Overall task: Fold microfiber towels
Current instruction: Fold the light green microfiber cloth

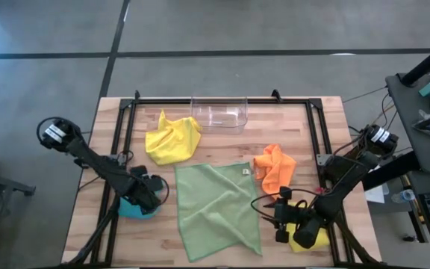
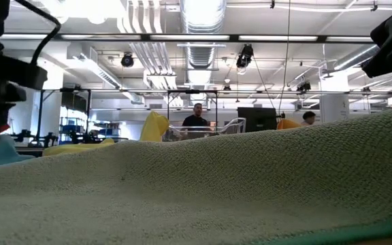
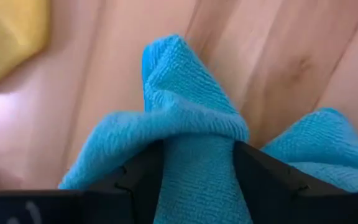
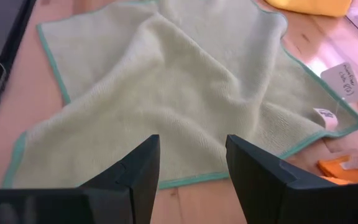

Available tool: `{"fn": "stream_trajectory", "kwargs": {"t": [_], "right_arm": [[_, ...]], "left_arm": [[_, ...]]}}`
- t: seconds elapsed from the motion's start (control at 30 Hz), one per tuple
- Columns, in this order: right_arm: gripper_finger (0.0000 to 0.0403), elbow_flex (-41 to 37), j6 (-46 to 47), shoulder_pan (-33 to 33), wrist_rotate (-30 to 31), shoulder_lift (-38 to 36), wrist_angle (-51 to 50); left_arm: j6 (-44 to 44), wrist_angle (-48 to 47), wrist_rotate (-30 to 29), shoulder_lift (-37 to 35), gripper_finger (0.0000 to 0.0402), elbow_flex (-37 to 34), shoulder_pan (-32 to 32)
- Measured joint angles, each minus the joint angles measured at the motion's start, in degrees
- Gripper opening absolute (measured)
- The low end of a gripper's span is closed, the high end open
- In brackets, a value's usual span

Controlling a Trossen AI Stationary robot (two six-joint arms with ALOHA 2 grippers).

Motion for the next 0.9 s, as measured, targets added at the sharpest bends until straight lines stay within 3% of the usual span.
{"fn": "stream_trajectory", "kwargs": {"t": [0.13,0.3,0.47,0.57,0.7,0.9], "right_arm": [[0.0176,0.0,-0.7,0.0,2.7,0.0,0.7],[0.0174,0.0,-1.3,0.0,11.7,0.4,0.8],[0.0174,0.0,-1.5,-2.5,14.9,0.7,0.7],[0.0173,0.0,-1.5,-4.4,12.5,0.8,1.1],[0.0173,0.0,-1.5,-4.9,11.1,1.7,1.4],[0.0173,-0.1,-1.5,-4.9,9.7,4.3,2.9]], "left_arm": [[0.4,-1.1,-2.5,-1.6,0.018,2.9,0.0],[4.7,1.3,-10.7,-2.0,0.018,7.5,-0.1],[14.8,19.4,-18.8,-1.9,0.018,6.9,0.0],[22.6,37.9,-18.9,-0.6,0.018,4.6,0.0],[31.4,60.5,-13.4,3.8,0.018,2.0,0.0],[30.9,65.2,-10.0,14.9,0.018,3.8,-0.1]]}}
